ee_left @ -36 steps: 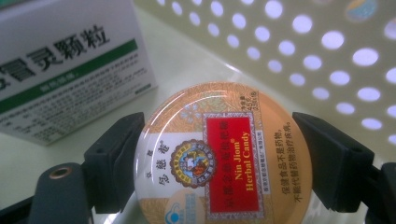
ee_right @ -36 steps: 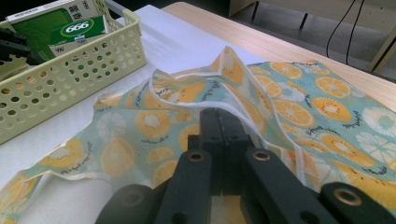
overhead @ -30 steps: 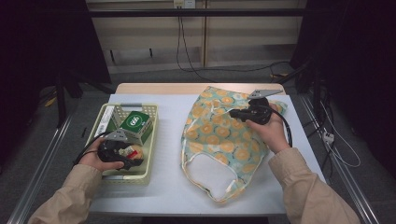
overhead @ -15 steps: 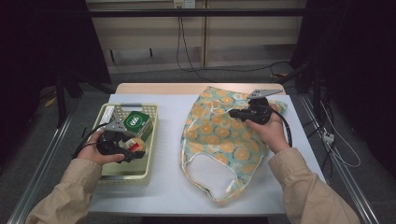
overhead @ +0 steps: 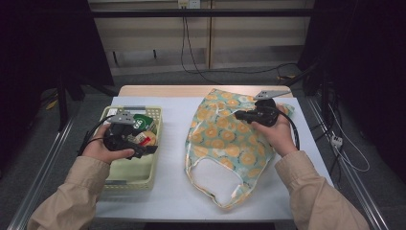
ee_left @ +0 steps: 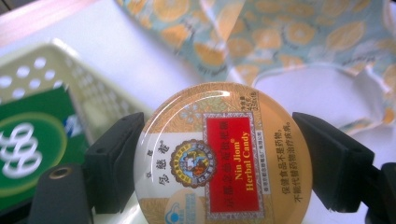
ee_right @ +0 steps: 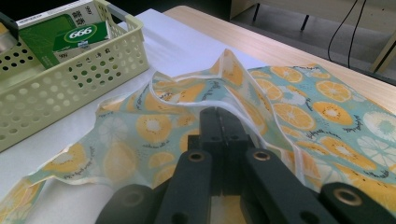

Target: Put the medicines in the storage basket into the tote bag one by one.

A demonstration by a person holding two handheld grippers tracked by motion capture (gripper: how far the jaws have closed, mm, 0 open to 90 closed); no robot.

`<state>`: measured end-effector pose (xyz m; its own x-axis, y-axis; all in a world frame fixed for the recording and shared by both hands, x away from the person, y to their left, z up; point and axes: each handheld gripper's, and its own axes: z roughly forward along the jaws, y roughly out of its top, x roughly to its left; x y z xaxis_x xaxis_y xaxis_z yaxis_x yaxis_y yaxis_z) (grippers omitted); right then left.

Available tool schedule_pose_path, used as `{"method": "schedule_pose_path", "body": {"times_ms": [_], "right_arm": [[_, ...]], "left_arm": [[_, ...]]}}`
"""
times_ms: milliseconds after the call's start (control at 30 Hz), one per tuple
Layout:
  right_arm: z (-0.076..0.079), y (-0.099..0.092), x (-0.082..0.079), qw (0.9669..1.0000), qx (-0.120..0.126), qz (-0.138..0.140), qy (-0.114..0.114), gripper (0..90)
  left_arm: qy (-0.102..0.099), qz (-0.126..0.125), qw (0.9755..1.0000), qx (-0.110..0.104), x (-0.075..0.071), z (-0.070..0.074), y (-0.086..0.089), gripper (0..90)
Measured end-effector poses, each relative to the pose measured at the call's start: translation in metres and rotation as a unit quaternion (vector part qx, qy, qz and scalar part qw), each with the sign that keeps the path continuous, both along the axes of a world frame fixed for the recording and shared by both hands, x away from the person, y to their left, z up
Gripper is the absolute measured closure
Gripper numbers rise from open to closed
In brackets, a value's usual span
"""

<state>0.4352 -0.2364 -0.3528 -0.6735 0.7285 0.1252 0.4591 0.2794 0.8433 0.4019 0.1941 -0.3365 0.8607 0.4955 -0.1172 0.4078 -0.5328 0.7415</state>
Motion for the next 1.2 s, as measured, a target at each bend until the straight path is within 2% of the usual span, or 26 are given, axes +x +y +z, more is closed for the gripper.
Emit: {"method": "schedule_pose_path", "body": {"times_ms": [167,233,333,367,700,733,1033,1200], "right_arm": [[0.000,0.002,-0.001,1.0000,0.001,0.001,0.002,90.0],[0.000,0.003,-0.001,1.0000,0.000,0.001,0.002,90.0],[0.000,0.004,0.000,1.0000,0.001,0.001,0.002,90.0],[0.000,0.004,0.000,1.0000,0.001,0.001,0.002,90.0],[0.000,0.008,0.001,1.0000,0.004,0.001,0.004,90.0],[0.000,0.008,0.001,1.0000,0.005,0.001,0.004,90.0],[0.002,0.008,0.002,1.0000,0.008,0.002,0.002,90.0],[0.002,0.008,0.002,1.0000,0.008,0.004,0.002,90.0]], "left_arm": [[-0.001,-0.015,0.9998,-0.015,-0.003,0.005,-0.022,20.3],[-0.002,-0.025,0.9996,-0.014,-0.003,0.006,-0.030,20.3],[0.000,-0.031,0.9993,-0.019,-0.004,0.005,-0.042,20.3],[-0.002,-0.033,0.9994,-0.014,-0.004,0.005,-0.045,20.3],[0.006,-0.052,0.9981,-0.032,-0.002,0.001,-0.078,20.3],[0.005,-0.051,0.9983,-0.026,-0.002,0.001,-0.081,20.3],[0.008,-0.062,0.9975,-0.033,-0.002,-0.007,-0.109,20.3],[0.009,-0.074,0.9968,-0.029,-0.002,-0.014,-0.128,20.3]]}}
